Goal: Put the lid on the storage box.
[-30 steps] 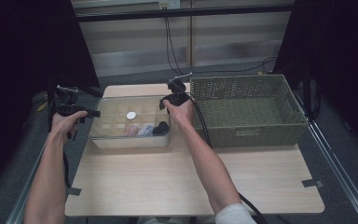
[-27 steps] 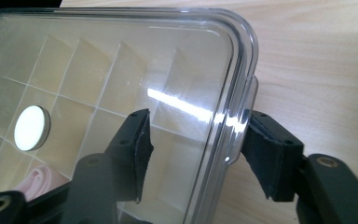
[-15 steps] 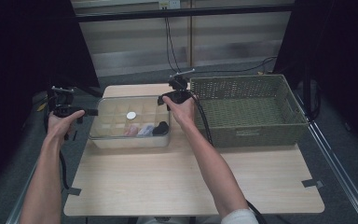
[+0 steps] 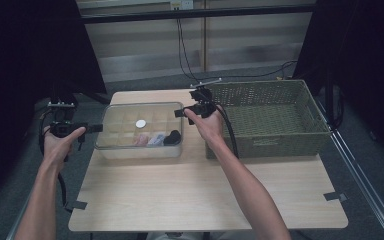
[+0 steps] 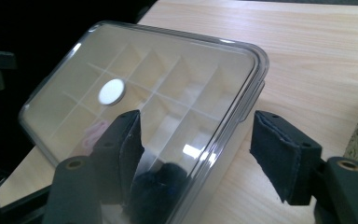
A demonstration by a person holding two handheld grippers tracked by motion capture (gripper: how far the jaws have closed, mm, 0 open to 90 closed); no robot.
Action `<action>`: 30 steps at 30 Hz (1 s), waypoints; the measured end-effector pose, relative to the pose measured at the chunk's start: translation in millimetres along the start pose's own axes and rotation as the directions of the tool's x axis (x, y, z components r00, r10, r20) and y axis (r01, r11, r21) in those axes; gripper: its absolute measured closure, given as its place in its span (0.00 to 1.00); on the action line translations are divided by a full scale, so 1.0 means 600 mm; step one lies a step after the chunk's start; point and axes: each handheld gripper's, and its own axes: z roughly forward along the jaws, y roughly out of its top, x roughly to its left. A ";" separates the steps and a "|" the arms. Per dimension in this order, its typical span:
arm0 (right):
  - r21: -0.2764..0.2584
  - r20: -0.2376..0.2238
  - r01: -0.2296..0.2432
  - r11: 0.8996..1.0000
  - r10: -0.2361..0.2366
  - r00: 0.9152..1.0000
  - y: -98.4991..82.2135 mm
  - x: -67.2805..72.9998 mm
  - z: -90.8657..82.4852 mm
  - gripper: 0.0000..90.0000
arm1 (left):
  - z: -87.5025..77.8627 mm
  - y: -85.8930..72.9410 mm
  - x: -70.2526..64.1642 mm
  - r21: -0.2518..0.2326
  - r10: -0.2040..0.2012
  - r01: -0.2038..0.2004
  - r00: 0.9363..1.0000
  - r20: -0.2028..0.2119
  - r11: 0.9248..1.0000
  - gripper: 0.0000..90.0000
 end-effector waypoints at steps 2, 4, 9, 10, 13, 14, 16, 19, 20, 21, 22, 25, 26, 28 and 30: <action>-0.012 0.000 0.029 1.000 -0.029 1.000 -0.010 0.002 -0.012 0.39 | -0.007 -0.006 -0.011 -0.017 0.017 -0.017 1.000 -0.008 1.000 0.26; -0.017 -0.005 0.044 0.999 -0.044 0.999 -0.019 0.002 -0.021 0.41 | -0.016 -0.013 -0.025 -0.036 0.036 -0.036 0.999 -0.007 0.999 0.27; -0.042 -0.035 0.079 0.996 -0.080 0.996 -0.045 0.008 -0.043 0.41 | -0.029 -0.037 -0.058 -0.084 0.067 -0.066 0.998 0.006 0.994 0.28; -0.043 -0.041 0.083 0.996 -0.085 0.996 -0.050 0.008 -0.047 0.40 | -0.031 -0.040 -0.063 -0.093 0.068 -0.067 0.998 0.007 0.993 0.28; -0.066 -0.060 0.089 0.994 -0.093 0.994 -0.064 0.010 -0.064 0.38 | -0.035 -0.057 -0.078 -0.112 0.052 -0.050 0.998 0.017 0.992 0.28; -0.072 -0.070 0.091 0.993 -0.096 0.993 -0.068 0.012 -0.069 0.38 | -0.036 -0.065 -0.083 -0.114 0.060 -0.058 0.998 0.015 0.992 0.28; -0.084 -0.088 0.103 0.991 -0.110 0.990 -0.079 0.014 -0.083 0.38 | -0.038 -0.078 -0.093 -0.122 0.054 -0.051 0.998 0.019 0.991 0.29; -0.089 -0.098 0.116 0.989 -0.125 0.987 -0.101 0.013 -0.103 0.39 | -0.038 -0.090 -0.106 -0.122 0.075 -0.073 0.997 0.010 0.990 0.30; -0.087 -0.097 0.122 0.989 -0.131 0.987 -0.108 0.012 -0.108 0.39 | -0.040 -0.094 -0.112 -0.136 0.073 -0.071 0.997 0.010 0.988 0.30; -0.089 -0.101 0.119 0.989 -0.128 0.987 -0.116 0.011 -0.114 0.39 | -0.041 -0.099 -0.117 -0.142 0.077 -0.073 0.997 0.018 0.987 0.29; -0.094 -0.100 0.123 0.988 -0.132 0.986 -0.122 0.010 -0.119 0.39 | -0.043 -0.104 -0.122 -0.144 0.086 -0.081 0.996 0.023 0.986 0.28; -0.117 -0.109 0.131 0.984 -0.144 0.984 -0.142 0.013 -0.142 0.39 | -0.048 -0.122 -0.134 -0.157 0.096 -0.091 0.995 0.024 0.983 0.28; -0.127 -0.111 0.133 0.983 -0.147 0.983 -0.148 0.012 -0.150 0.40 | -0.049 -0.127 -0.137 -0.159 0.093 -0.087 0.995 0.029 0.983 0.27; -0.138 -0.116 0.122 0.983 -0.138 0.984 -0.164 0.006 -0.165 0.40 | -0.053 -0.142 -0.147 -0.162 0.105 -0.100 0.994 0.021 0.982 0.27; -0.135 -0.101 0.116 0.984 -0.130 0.986 -0.183 -0.002 -0.177 0.40 | -0.053 -0.155 -0.156 -0.157 0.102 -0.096 0.994 0.031 0.983 0.26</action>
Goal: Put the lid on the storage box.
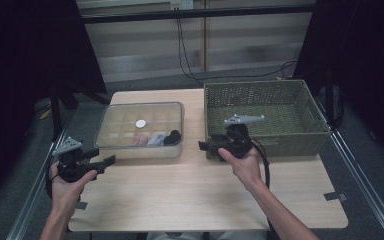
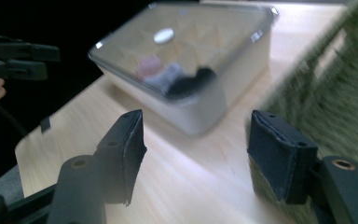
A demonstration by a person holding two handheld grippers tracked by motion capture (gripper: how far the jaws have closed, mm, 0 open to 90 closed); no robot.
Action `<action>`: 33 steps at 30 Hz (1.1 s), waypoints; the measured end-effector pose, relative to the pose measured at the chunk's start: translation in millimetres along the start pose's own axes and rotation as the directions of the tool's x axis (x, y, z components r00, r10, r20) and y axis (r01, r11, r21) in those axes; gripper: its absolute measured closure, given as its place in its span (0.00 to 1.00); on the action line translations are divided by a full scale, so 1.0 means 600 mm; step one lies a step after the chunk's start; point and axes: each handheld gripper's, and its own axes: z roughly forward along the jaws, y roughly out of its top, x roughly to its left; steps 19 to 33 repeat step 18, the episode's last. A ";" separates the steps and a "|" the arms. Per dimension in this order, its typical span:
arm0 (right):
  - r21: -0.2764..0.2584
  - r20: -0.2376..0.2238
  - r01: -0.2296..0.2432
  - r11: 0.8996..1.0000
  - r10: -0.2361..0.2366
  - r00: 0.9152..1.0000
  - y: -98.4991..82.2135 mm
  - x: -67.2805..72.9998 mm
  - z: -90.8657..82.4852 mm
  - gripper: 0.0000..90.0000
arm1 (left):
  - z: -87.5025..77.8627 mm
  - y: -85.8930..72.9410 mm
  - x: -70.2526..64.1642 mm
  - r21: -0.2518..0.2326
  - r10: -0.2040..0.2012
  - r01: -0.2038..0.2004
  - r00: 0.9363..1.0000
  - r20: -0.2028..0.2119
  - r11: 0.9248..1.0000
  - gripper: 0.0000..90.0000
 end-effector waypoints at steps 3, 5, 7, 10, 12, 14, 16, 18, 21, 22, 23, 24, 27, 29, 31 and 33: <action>0.006 0.037 0.005 1.000 -0.005 0.999 -0.029 -0.004 -0.024 0.40 | 0.000 -0.016 -0.019 0.011 0.010 -0.010 1.000 0.002 1.000 0.26; -0.002 0.040 -0.012 1.000 0.012 0.999 -0.047 -0.006 -0.042 0.40 | 0.000 -0.021 -0.025 0.030 0.010 -0.011 1.000 0.004 0.999 0.26; -0.001 0.057 -0.017 1.000 0.017 0.998 -0.064 -0.008 -0.055 0.40 | -0.002 -0.031 -0.032 0.012 -0.005 0.005 1.000 0.005 1.000 0.26; 0.012 0.077 -0.035 0.999 0.034 0.996 -0.093 -0.016 -0.074 0.39 | -0.001 -0.044 -0.044 0.009 -0.001 0.001 1.000 0.001 1.000 0.27; 0.016 0.097 -0.050 0.999 0.049 0.994 -0.109 -0.022 -0.084 0.38 | 0.002 -0.048 -0.051 0.013 -0.006 0.005 1.000 0.019 1.000 0.27; -0.002 0.084 -0.076 0.997 0.076 0.994 -0.121 -0.028 -0.095 0.38 | 0.006 -0.051 -0.059 0.022 0.008 -0.009 1.000 0.018 1.000 0.27; -0.013 0.100 -0.076 0.997 0.077 0.992 -0.128 -0.030 -0.103 0.36 | 0.009 -0.056 -0.070 0.034 0.018 -0.020 0.999 0.047 0.999 0.27; -0.015 0.096 -0.095 0.995 0.096 0.991 -0.136 -0.034 -0.109 0.36 | 0.012 -0.057 -0.076 0.025 0.019 -0.021 0.997 0.073 0.999 0.27; -0.015 0.096 -0.095 0.995 0.096 0.991 -0.136 -0.034 -0.109 0.36 | 0.012 -0.057 -0.076 0.025 0.019 -0.021 0.997 0.073 0.999 0.27; -0.015 0.096 -0.095 0.995 0.096 0.991 -0.136 -0.034 -0.109 0.36 | 0.012 -0.057 -0.076 0.025 0.019 -0.021 0.997 0.073 0.999 0.27; -0.015 0.096 -0.095 0.995 0.096 0.991 -0.136 -0.034 -0.109 0.36 | 0.012 -0.057 -0.076 0.025 0.019 -0.021 0.997 0.073 0.999 0.27; -0.015 0.096 -0.095 0.995 0.096 0.991 -0.136 -0.034 -0.109 0.36 | 0.012 -0.057 -0.076 0.025 0.019 -0.021 0.997 0.073 0.999 0.27; -0.015 0.096 -0.095 0.995 0.096 0.991 -0.136 -0.034 -0.109 0.36 | 0.012 -0.057 -0.076 0.025 0.019 -0.021 0.997 0.073 0.999 0.27; -0.015 0.096 -0.095 0.995 0.096 0.991 -0.136 -0.034 -0.109 0.36 | 0.012 -0.057 -0.076 0.025 0.019 -0.021 0.997 0.073 0.999 0.27; -0.015 0.096 -0.095 0.995 0.096 0.991 -0.136 -0.034 -0.109 0.36 | 0.012 -0.057 -0.076 0.025 0.019 -0.021 0.997 0.073 0.999 0.27; -0.015 0.096 -0.095 0.995 0.096 0.991 -0.136 -0.034 -0.109 0.36 | 0.012 -0.057 -0.076 0.025 0.019 -0.021 0.997 0.073 0.999 0.27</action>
